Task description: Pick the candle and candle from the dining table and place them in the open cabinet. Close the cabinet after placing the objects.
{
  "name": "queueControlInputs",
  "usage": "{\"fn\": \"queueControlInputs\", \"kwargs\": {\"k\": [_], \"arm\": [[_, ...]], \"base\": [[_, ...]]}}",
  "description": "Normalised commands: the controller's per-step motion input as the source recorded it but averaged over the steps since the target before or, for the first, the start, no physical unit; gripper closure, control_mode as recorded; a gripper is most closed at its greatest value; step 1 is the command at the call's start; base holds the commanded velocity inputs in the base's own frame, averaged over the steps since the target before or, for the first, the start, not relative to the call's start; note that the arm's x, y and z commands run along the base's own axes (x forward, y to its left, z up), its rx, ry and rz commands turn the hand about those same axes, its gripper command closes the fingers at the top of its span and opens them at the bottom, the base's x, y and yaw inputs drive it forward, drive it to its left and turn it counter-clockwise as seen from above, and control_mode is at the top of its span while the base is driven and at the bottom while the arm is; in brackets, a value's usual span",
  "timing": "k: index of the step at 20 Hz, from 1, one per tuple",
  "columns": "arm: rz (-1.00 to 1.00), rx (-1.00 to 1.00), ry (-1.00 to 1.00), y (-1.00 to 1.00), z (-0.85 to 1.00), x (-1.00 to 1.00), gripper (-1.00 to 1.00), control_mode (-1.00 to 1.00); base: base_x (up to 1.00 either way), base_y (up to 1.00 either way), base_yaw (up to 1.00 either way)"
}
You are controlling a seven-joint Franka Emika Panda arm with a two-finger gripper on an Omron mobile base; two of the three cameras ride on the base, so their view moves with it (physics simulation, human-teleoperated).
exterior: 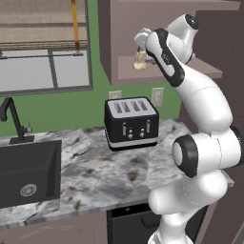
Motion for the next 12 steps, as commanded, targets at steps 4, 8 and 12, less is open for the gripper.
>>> {"fn": "queueControlInputs", "kwargs": {"k": [4,8,12], "arm": [[0.0,0.0,-0.02,0.0,0.0,0.0,-1.0,-1.0],[0.0,0.0,-0.02,0.0,0.0,-0.07,-1.0,-1.0],[0.0,0.0,-0.04,0.0,0.0,-0.26,-1.0,-1.0]], "base": [[0.0,0.0,0.0],[0.0,0.0,0.0],[0.0,0.0,0.0]]}}
